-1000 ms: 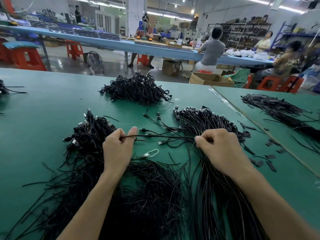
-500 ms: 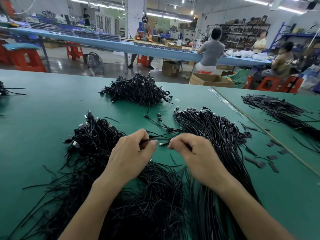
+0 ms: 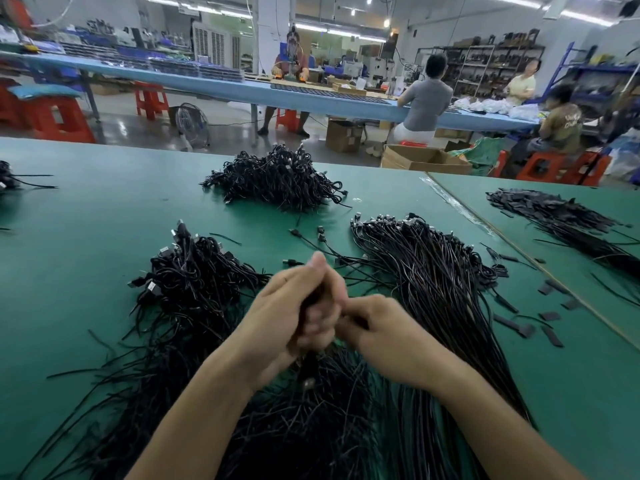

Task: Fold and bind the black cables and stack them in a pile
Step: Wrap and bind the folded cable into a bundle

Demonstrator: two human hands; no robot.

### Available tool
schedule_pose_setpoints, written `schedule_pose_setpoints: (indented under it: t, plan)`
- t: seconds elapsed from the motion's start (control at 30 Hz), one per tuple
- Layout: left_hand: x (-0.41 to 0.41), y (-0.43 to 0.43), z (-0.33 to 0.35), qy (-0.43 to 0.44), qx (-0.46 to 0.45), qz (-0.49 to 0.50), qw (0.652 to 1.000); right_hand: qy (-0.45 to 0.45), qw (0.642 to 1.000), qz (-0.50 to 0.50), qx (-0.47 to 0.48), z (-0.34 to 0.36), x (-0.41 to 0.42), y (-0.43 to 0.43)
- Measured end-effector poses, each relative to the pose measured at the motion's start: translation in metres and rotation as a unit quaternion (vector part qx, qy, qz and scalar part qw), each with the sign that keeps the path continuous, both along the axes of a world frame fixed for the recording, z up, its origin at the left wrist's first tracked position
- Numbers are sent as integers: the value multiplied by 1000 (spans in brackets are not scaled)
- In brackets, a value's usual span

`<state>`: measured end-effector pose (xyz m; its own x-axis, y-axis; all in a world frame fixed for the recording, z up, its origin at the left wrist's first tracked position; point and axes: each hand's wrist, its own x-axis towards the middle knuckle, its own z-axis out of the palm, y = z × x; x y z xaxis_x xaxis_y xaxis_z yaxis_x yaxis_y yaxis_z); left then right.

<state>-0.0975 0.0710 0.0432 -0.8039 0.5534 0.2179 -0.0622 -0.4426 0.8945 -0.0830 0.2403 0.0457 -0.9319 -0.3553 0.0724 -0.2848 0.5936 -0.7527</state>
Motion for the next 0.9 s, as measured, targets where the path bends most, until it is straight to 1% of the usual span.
schedule_pose_setpoints:
  t: [0.07, 0.1, 0.17, 0.2, 0.23, 0.27, 0.33, 0.37, 0.43, 0.5, 0.57, 0.63, 0.67, 0.73, 0.8, 0.87, 0.9]
  plan:
    - [-5, 3, -4, -18, 53, 90, 994, 5, 999, 23, 38, 0, 4, -4]
    - [-8, 4, -7, -6, 52, 140, 989, 9, 998, 28, 51, 1, 6, -5]
    - [-14, 3, -13, 54, -11, 246, 968, 23, 998, 28, 56, 5, 10, -3]
    - [-16, 2, -14, 84, -58, 286, 953, 34, 998, 22, 45, 9, 12, -1]
    - [-16, 1, -14, 107, -104, 304, 941, 46, 999, 13, 24, 13, 13, 1]
    - [-14, 1, -13, 129, -149, 298, 934, 57, 998, 4, -1, 17, 13, 2]
    - [-9, 5, -10, 162, -233, 248, 926, 96, 994, -23, -36, 27, 11, 4]
    - [-5, 7, -8, 156, -255, 216, 930, 123, 991, -38, -42, 32, 9, 5]
    - [1, 10, -4, 113, -252, 157, 948, 156, 984, -58, -68, 38, 6, 6]
    - [5, 7, 1, 83, -225, 98, 966, 156, 980, -56, -106, 39, 4, 5]
    - [6, 0, 6, 47, -182, 38, 981, 129, 982, -45, -131, 35, 4, 1]
    - [8, -5, 11, -10, -117, 7, 993, 84, 987, -44, -131, 29, 4, -2]
    - [9, -7, 13, -38, -69, -1, 997, 64, 990, -45, -118, 25, 3, -4]
    - [7, -9, 14, -75, 33, 3, 997, 32, 996, -52, -67, 20, 2, -6]
    - [4, -11, 16, -103, 121, 25, 987, 18, 999, -44, 3, 16, 5, -8]
    - [2, -9, 16, -114, 173, 65, 976, 19, 998, -7, 54, 14, 11, -12]
    - [2, -7, 16, -106, 176, 99, 974, 19, 997, 11, 68, 14, 13, -14]
